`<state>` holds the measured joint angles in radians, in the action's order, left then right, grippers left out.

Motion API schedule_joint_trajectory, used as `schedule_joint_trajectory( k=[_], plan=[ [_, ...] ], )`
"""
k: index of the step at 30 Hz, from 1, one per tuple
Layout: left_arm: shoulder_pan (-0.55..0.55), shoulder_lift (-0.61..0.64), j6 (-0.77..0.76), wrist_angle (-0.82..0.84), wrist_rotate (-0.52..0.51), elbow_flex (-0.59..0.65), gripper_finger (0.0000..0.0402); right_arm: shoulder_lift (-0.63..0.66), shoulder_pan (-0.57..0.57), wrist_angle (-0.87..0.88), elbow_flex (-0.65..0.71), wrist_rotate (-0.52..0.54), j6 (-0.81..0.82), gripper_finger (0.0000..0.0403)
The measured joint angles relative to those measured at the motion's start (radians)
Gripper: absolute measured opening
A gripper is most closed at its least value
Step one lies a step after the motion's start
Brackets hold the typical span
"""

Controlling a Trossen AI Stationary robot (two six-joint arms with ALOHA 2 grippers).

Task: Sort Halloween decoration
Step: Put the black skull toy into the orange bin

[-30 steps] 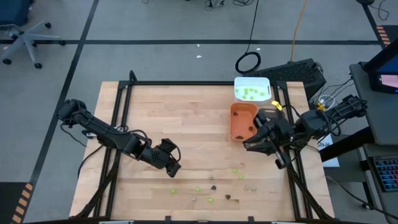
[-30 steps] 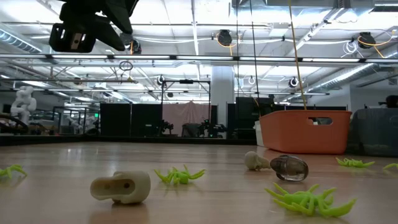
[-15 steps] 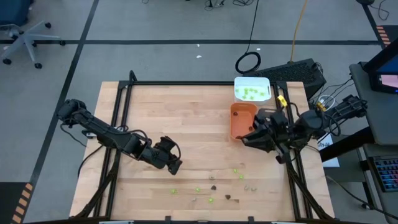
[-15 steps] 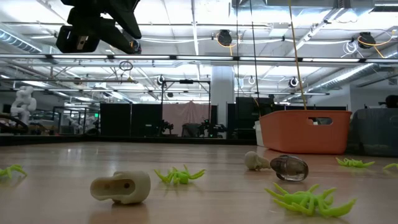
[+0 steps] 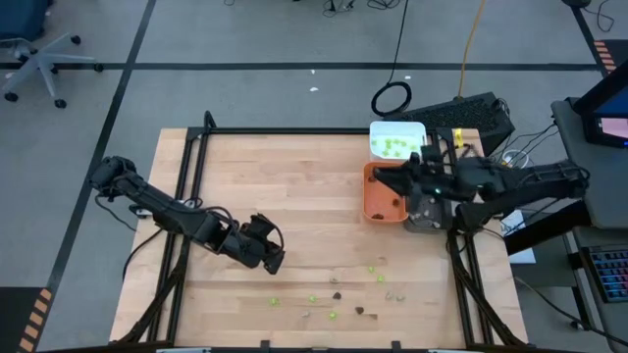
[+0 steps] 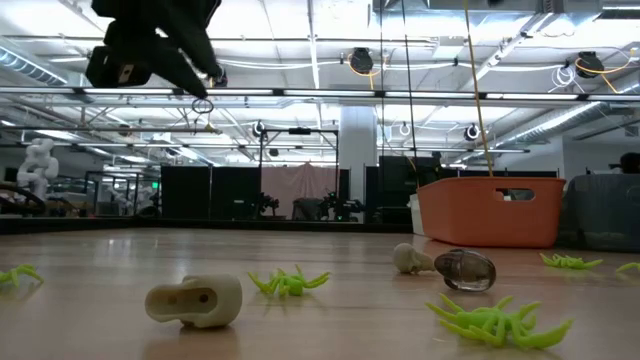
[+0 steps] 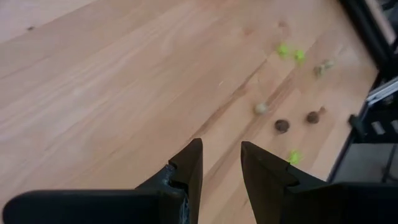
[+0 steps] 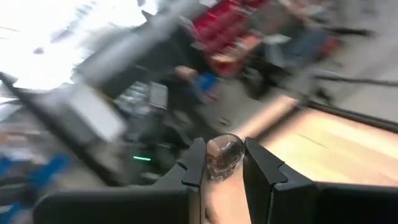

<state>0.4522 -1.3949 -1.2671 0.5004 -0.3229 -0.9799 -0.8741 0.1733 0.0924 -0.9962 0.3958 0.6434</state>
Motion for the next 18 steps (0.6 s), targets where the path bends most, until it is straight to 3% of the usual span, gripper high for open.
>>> schedule_joint_trajectory(
  k=[5,9,18],
  plan=[
    [0.02,0.0,0.0,0.042,0.001,0.0,0.0109,-0.006,-0.12,0.328,0.0,-0.002,0.1,0.0045],
    [0.037,0.0,0.022,0.038,0.002,0.0,0.0109,-0.035,-0.19,0.532,0.0,-0.003,0.09,0.0045],
    [0.101,0.0,0.178,0.031,-0.016,0.0,0.0109,-0.197,-0.257,0.774,0.0,-0.007,-0.028,0.0045]
  ],
)
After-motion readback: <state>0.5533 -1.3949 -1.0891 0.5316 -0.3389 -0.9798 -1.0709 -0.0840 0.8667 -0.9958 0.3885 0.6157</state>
